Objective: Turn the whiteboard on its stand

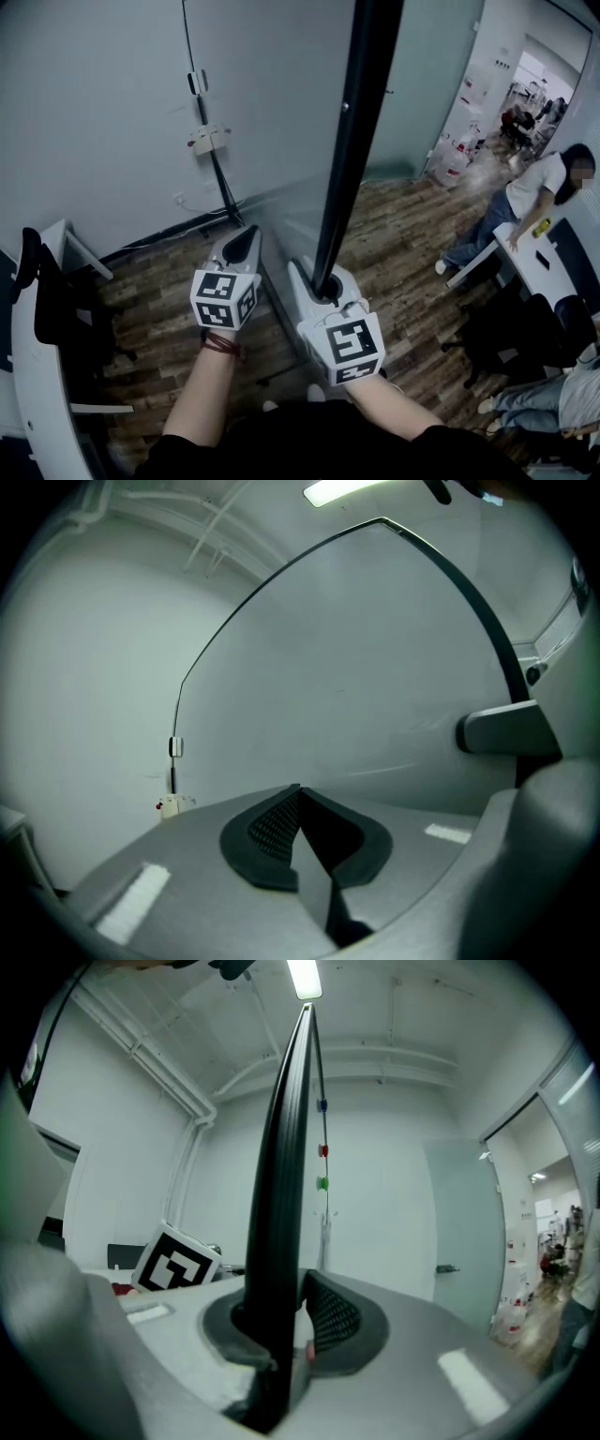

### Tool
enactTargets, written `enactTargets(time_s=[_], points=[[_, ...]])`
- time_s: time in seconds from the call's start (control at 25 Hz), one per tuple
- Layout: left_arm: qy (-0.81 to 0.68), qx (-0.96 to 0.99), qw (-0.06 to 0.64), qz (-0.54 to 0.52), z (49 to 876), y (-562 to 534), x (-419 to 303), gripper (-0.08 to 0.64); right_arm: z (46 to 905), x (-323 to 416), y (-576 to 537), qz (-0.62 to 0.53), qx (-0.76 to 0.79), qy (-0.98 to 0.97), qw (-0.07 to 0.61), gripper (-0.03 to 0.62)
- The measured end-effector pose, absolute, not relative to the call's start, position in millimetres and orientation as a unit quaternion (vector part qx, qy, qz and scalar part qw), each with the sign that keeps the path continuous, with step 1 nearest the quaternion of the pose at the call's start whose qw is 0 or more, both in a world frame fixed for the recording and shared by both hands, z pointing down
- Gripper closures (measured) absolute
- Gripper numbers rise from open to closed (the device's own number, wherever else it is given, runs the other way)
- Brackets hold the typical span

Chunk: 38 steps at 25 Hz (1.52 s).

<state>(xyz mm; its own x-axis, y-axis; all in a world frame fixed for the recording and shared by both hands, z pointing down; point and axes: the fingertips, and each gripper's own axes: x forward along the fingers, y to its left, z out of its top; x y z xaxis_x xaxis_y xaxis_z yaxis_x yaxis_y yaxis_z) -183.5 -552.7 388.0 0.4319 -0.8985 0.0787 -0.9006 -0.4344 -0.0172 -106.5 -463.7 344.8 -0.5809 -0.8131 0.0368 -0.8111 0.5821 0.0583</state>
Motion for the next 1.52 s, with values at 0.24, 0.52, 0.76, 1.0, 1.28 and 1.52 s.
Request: enactTargets(time_s=[0.24,0.52,0.76,1.0,1.28,1.52], points=[[-0.550,0.834,0.019,0.031,389,-549,-218,0.561,345,-129,-491,-0.016,0.459,-0.888,0.031,0.537],[-0.552,0.834,0.019,0.026,386,-546,-226,0.561,346,-149,-515,-0.020,0.459,-0.888,0.032,0.537],[-0.543,0.839,0.011,0.026,382,-538,-219,0.561,348,-156,-524,-0.025,0.459,-0.888,0.034,0.535],[-0.536,0.844,0.002,0.020,369,-530,-211,0.561,348,-165,-531,-0.033,0.460,-0.886,0.039,0.534],[-0.531,0.847,-0.002,0.006,355,-516,-193,0.561,353,-168,-520,-0.026,0.392,-0.916,0.082,0.484],[-0.518,0.855,-0.016,0.007,347,-492,-181,0.561,342,-146,-488,-0.020,0.361,-0.931,0.053,0.472]])
